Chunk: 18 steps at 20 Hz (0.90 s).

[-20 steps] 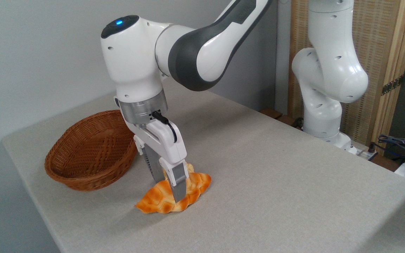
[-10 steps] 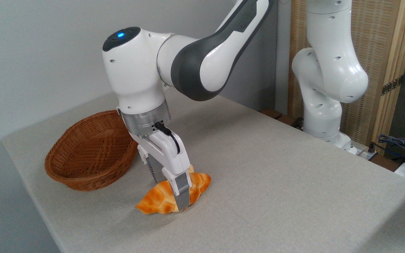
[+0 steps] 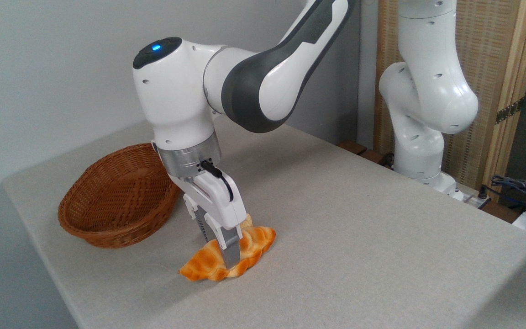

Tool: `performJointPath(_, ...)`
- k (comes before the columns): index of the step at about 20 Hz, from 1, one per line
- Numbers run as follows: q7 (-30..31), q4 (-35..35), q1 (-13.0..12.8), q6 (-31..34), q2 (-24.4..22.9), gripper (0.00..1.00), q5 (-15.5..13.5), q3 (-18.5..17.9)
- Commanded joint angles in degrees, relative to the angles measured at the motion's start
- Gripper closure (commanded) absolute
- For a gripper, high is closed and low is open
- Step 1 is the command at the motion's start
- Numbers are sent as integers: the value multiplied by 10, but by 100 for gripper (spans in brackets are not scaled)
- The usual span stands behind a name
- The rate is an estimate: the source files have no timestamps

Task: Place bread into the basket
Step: 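Lift the croissant and carry it over the wicker basket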

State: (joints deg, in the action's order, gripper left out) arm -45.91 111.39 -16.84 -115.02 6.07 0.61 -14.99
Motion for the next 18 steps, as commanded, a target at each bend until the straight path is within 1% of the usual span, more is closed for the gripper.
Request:
performJointPath(1,-14,-5,-3,-8,3,76,0,-5)
performJointPath(7,-14,-8,-3,-7,2,76,1,-5)
performJointPath(11,-14,-34,-4,-4,0,76,4,-5)
performJointPath(13,-14,-62,-4,0,-1,76,2,-6)
performJointPath(15,-6,-85,-5,1,-1,76,-9,-2)
performJointPath(18,29,-107,-12,1,0,76,-52,7)
